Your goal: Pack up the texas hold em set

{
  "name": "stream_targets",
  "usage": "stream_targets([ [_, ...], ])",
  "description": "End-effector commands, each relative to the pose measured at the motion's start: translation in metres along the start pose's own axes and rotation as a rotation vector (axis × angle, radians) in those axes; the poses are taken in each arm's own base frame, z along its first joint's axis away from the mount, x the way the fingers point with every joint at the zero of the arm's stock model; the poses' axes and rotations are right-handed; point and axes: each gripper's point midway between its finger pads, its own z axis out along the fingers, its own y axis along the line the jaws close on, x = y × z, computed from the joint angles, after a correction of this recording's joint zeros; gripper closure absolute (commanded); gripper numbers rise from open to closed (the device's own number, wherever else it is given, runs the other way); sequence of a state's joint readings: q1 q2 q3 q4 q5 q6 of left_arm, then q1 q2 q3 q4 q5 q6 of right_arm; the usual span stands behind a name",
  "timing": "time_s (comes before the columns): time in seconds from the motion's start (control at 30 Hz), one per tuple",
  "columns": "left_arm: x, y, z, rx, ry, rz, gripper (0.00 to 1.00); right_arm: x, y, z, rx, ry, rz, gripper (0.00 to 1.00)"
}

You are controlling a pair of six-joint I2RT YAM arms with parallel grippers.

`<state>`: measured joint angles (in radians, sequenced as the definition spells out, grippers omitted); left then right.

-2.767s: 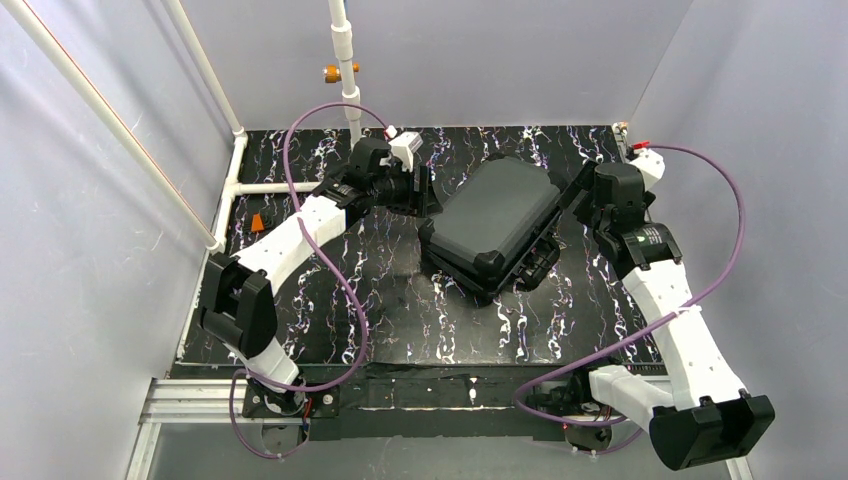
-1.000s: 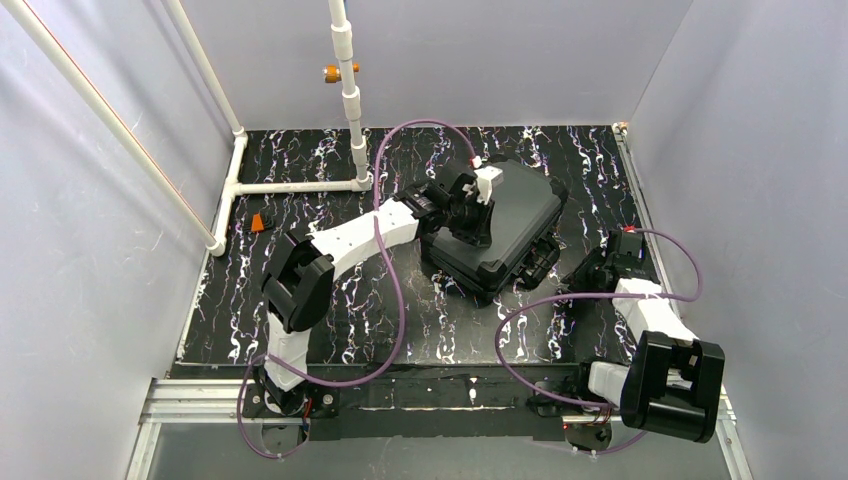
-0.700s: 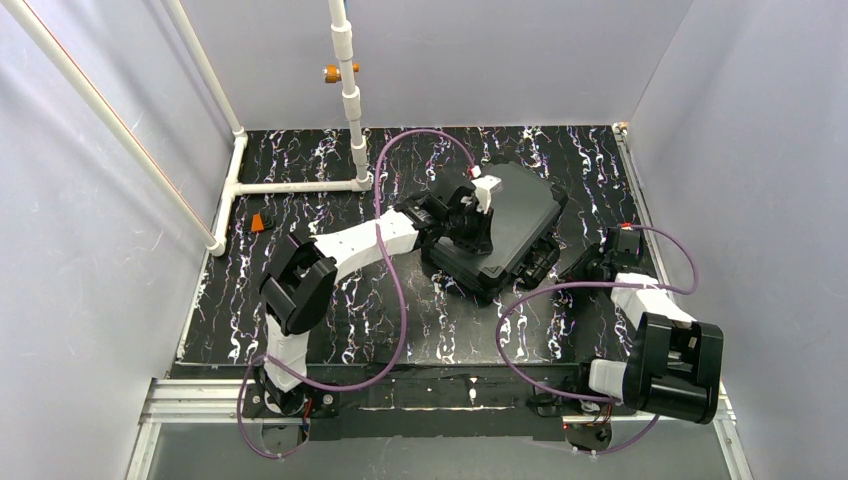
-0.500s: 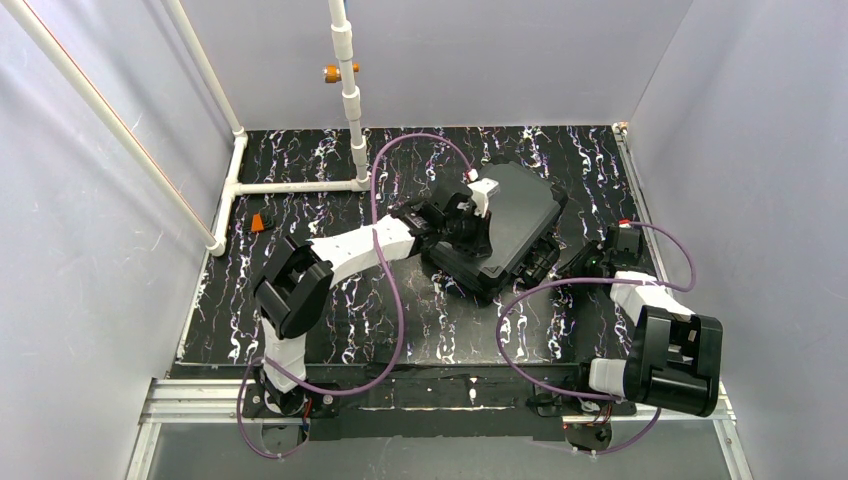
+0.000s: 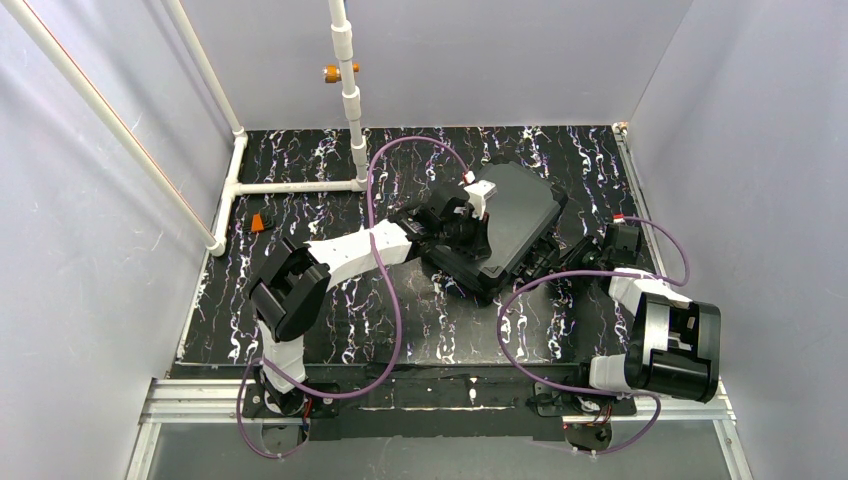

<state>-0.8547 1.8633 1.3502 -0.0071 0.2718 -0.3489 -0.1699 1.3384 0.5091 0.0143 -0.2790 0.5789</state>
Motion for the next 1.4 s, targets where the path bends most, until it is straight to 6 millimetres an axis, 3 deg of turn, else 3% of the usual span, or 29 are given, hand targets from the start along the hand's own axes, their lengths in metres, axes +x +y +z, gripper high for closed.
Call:
stream_targets([
  [0.0,0.08,0.024,-0.005,-0.1,0.248,-0.049,0.97,-0.01,0.017,0.001,-0.081,-0.017,-0.021,0.76],
  [0.7,0.084,0.024,-0.004,-0.092,0.248,-0.057,0.99,-0.015,0.045,0.006,-0.171,0.008,-0.033,0.77],
  [1.1,0.088,0.024,-0.005,-0.09,0.25,-0.058,0.99,-0.014,0.09,0.016,-0.236,0.008,-0.072,0.77],
  [1.37,0.09,0.025,-0.006,-0.092,0.253,-0.056,0.99,-0.018,0.099,0.011,-0.241,-0.01,-0.082,0.78],
])
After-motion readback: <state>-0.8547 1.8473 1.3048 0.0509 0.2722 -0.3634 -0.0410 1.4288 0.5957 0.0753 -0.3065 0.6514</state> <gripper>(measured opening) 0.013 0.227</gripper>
